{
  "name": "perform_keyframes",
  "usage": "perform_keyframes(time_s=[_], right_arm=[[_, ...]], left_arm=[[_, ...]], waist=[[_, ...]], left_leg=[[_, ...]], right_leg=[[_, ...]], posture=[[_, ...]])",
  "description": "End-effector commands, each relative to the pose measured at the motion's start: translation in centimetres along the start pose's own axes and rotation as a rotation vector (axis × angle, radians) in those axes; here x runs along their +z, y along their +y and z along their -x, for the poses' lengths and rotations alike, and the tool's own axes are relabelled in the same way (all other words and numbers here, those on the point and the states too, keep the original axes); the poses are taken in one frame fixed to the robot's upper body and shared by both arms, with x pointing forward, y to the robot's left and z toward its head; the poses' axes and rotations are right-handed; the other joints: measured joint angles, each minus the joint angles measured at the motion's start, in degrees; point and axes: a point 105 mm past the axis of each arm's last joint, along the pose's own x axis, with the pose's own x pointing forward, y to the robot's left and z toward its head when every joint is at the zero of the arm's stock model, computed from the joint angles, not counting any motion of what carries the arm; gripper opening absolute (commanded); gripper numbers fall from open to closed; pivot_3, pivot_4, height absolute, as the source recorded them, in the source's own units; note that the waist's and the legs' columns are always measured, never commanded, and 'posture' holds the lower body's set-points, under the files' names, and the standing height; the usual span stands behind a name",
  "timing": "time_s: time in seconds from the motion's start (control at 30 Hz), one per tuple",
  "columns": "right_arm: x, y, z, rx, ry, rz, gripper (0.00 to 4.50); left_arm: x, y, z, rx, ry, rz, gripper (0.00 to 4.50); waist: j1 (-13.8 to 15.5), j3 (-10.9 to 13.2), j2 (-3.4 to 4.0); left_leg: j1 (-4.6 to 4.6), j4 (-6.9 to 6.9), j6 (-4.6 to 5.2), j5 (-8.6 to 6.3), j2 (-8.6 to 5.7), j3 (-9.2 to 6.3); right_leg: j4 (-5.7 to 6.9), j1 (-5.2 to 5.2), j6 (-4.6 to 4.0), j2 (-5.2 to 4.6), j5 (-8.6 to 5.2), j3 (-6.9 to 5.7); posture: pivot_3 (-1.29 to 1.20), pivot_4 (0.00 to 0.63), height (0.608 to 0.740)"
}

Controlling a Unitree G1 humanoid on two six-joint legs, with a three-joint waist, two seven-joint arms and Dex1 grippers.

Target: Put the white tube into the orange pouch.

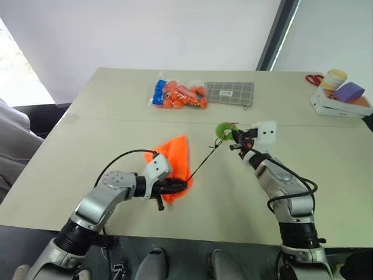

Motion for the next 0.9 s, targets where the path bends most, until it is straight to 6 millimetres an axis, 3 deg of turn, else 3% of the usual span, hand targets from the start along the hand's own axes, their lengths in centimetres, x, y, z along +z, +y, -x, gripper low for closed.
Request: perform_keyframes(time_s=[0.03,0.1,0.2,0.27,0.47,0.6,0.73,0.9], right_arm=[[1.8,0.2,0.4,0.041,-0.04,0.037,0.37],[1.6,0.7,0.7,0.083,-0.017,0.055,1.08],[1.3,1.2,1.3,0.141,0.004,0.088,2.61],[1.0,1.2,2.1,0.182,0.017,0.112,3.59],[0.9,-0.3,4.2,0.251,0.026,0.149,3.59],[1.1,-1.1,4.8,0.28,0.018,0.141,3.59],[0.5,-1.6,5.1,0.289,0.024,0.113,3.59],[-0.7,-1.9,5.4,0.305,0.048,0.095,3.59]], left_arm=[[0.8,-0.6,-0.1,-0.043,-0.066,0.066,1.61],[2.0,-0.2,0.2,-0.025,-0.126,0.096,2.59],[3.0,0.5,1.2,0.008,-0.178,0.13,4.08],[3.5,1.1,2.8,0.033,-0.224,0.182,4.09],[3.3,4.3,8.5,0.248,-0.308,0.244,4.09],[1.3,6.8,11.6,0.493,-0.264,0.186,4.09],[-1.4,7.1,13.1,0.628,-0.198,0.156,4.09],[-3.1,6.4,13.7,0.696,-0.197,0.175,4.09]], waist=[[0.0,0.0,0.0],[0.0,0.0,0.0],[0.0,0.0,0.0],[-0.1,0.0,0.0],[-0.1,0.0,0.0],[0.1,0.0,-0.01],[0.1,0.0,-0.01],[0.4,0.0,-0.03]], left_leg=[[0.0,0.0,0.0,0.0,0.0,0.0],[0.0,0.01,0.0,0.0,0.0,0.0],[0.0,0.02,0.0,0.0,0.0,-0.03],[0.0,0.02,0.0,0.0,0.01,-0.03],[0.02,0.02,0.0,0.0,0.02,-0.01],[0.02,0.04,0.0,0.0,0.01,0.0],[0.03,0.0,-0.01,-0.01,0.02,0.01],[-0.05,0.0,-0.02,-0.01,0.01,0.02]], right_leg=[[0.0,0.01,0.0,0.0,0.0,0.0],[0.0,0.01,0.0,0.0,0.0,0.0],[0.01,0.02,0.01,0.0,0.0,-0.03],[0.03,0.02,0.01,0.02,0.0,-0.03],[0.01,0.02,0.02,0.02,-0.01,-0.03],[-0.02,0.06,0.0,-0.01,-0.01,-0.02],[-0.08,0.05,-0.01,-0.03,-0.01,0.0],[-0.17,0.03,-0.03,-0.13,-0.01,0.01]], posture=[[0.0,0.15,0.724],[0.0,0.15,0.724],[0.0,0.15,0.724],[0.0,0.15,0.724],[0.0,0.15,0.724],[0.0,0.15,0.724],[0.0,0.15,0.724],[0.0,0.15,0.724]])
